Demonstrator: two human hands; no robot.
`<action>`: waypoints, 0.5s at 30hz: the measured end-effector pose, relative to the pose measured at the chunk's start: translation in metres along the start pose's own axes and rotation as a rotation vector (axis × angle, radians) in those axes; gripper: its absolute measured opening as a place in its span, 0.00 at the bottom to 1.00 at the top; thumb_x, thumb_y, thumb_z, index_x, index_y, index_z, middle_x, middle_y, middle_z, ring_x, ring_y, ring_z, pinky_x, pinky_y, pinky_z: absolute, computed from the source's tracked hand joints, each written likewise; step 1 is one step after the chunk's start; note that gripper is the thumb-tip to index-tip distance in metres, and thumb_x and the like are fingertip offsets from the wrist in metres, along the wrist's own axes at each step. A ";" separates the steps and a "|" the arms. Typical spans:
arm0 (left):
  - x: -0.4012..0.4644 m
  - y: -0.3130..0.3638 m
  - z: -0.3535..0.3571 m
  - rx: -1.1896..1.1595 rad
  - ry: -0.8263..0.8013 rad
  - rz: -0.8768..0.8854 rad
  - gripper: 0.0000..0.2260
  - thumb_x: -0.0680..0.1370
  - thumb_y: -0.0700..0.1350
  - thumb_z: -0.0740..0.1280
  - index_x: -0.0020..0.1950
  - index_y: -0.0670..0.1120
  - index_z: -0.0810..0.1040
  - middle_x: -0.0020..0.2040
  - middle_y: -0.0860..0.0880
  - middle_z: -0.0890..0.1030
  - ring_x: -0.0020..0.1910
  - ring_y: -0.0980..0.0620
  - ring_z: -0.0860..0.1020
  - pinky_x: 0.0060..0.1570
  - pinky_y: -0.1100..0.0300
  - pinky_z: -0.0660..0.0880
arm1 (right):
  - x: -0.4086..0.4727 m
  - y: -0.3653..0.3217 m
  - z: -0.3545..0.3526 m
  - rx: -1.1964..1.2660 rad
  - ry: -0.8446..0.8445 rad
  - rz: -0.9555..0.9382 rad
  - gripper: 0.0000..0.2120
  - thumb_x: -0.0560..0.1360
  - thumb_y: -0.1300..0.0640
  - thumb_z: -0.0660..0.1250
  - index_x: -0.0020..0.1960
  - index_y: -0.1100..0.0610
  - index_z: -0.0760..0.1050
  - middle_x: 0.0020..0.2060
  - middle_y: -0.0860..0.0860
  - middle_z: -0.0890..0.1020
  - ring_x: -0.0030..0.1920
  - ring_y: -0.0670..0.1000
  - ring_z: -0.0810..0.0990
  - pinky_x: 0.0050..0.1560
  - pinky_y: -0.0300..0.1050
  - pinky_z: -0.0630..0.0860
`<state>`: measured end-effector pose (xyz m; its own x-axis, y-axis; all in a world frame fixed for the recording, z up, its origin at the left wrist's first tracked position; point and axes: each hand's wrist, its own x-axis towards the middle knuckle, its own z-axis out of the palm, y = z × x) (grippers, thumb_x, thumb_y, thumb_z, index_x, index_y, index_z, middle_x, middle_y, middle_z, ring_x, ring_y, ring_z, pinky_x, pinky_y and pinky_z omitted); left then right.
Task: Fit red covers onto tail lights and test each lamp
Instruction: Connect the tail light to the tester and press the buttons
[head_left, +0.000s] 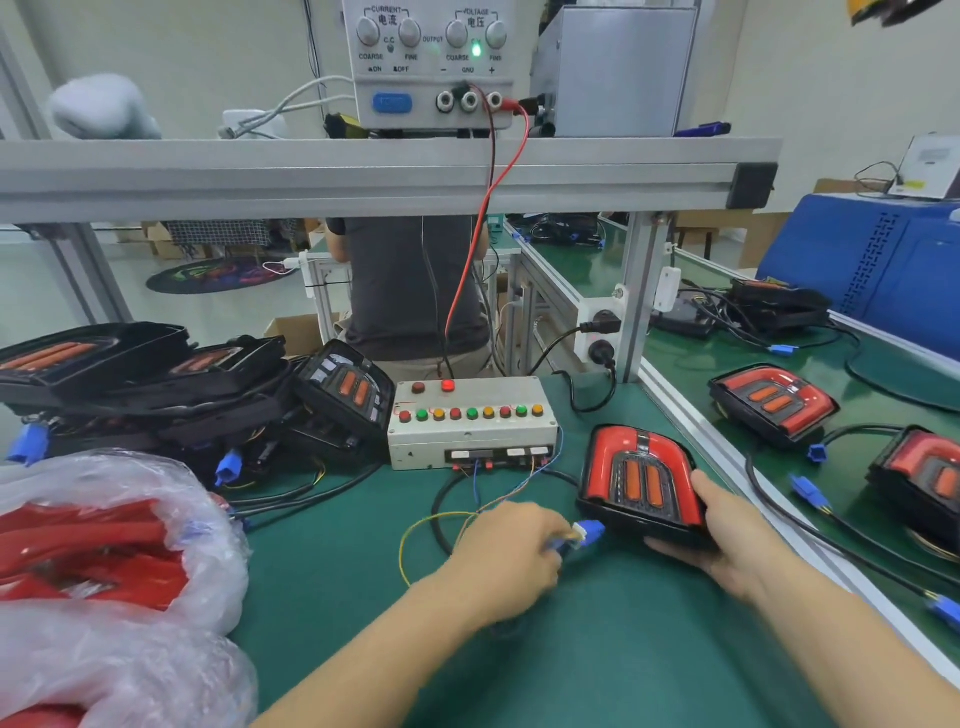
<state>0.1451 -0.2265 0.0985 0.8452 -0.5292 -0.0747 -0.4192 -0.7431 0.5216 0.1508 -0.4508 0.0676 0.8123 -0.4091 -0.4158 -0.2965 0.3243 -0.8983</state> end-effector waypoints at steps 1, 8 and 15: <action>0.000 -0.005 -0.005 -0.099 0.029 -0.011 0.17 0.75 0.36 0.59 0.59 0.49 0.79 0.44 0.46 0.82 0.33 0.52 0.76 0.44 0.58 0.77 | -0.001 -0.002 -0.001 -0.061 -0.010 -0.015 0.12 0.83 0.53 0.56 0.52 0.58 0.75 0.45 0.58 0.82 0.42 0.56 0.81 0.28 0.49 0.81; 0.006 -0.026 -0.025 -0.190 0.272 -0.034 0.15 0.75 0.46 0.69 0.59 0.61 0.79 0.36 0.60 0.75 0.33 0.67 0.72 0.38 0.71 0.68 | -0.011 -0.012 0.004 -0.934 0.215 -0.393 0.18 0.81 0.53 0.58 0.69 0.56 0.69 0.66 0.58 0.74 0.63 0.60 0.74 0.57 0.52 0.69; 0.003 -0.028 -0.020 -0.305 0.295 -0.011 0.11 0.74 0.42 0.70 0.54 0.54 0.83 0.51 0.57 0.83 0.51 0.61 0.80 0.57 0.58 0.74 | -0.053 0.007 0.055 -1.409 -0.048 -1.386 0.22 0.63 0.37 0.72 0.51 0.50 0.83 0.48 0.44 0.83 0.54 0.49 0.80 0.70 0.64 0.54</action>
<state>0.1665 -0.1989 0.1007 0.9263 -0.3489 0.1420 -0.3298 -0.5693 0.7531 0.1333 -0.3799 0.0911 0.7999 0.2837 0.5288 0.3424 -0.9395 -0.0138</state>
